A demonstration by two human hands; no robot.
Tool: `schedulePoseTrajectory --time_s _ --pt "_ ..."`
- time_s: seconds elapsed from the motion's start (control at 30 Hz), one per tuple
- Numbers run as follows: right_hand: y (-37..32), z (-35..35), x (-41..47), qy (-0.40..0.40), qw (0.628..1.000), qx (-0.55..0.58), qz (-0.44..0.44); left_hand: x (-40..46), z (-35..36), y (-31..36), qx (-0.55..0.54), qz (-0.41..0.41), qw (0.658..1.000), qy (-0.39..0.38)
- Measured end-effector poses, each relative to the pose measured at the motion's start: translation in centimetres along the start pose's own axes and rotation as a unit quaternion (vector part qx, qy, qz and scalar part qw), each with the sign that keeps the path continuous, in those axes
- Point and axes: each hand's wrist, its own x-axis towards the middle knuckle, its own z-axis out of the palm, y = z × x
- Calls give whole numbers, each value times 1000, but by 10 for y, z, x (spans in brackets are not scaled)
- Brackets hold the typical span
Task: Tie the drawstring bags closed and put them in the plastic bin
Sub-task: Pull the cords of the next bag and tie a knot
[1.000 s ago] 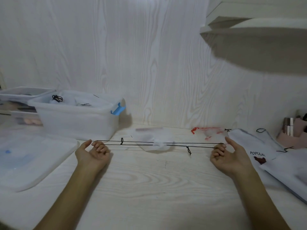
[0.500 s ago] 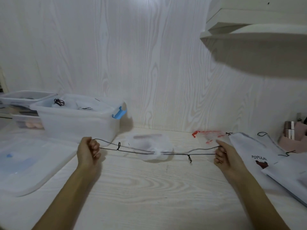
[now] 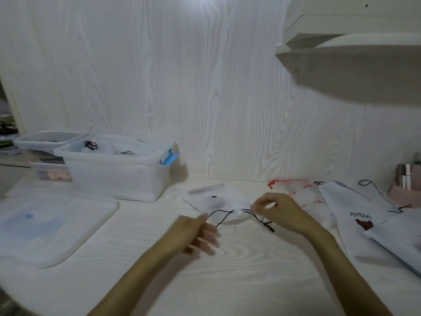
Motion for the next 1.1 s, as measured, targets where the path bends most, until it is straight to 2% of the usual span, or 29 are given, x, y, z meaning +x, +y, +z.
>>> schedulePoseTrajectory --time_s 0.03,0.1,0.17,0.27,0.33,0.37,0.47,0.6,0.77,0.87,1.0,1.1 --pt "-4 5 0 -50 997 -51 14 -1 14 2 -65 -29 996 -52" --pt "-8 15 2 -77 988 -125 47 4 36 1 -177 -57 980 -64" --pt "-13 25 3 -76 990 -86 87 15 51 1 -265 -67 962 -1" --pt "-21 30 5 -112 982 83 127 34 61 2 -366 -46 915 165" --pt "-24 25 9 -103 984 116 91 41 56 2 -315 10 905 286" --pt "-26 21 12 -81 990 96 66 41 52 3 -271 38 903 332" --pt "-36 8 29 3 999 44 -1 50 36 15 -240 80 877 409" --pt "-54 -2 54 29 995 15 -90 84 19 35 -280 116 879 369" --pt "-59 -6 91 57 989 16 -133 119 5 70 -300 194 862 361" --pt "-58 -10 104 75 986 45 -141 138 -10 82 -286 202 883 313" --pt "-62 -18 107 -7 988 34 -150 154 -31 88 -282 195 916 208" --pt "-67 -20 106 -32 987 19 -154 160 -46 89 -346 168 914 127"
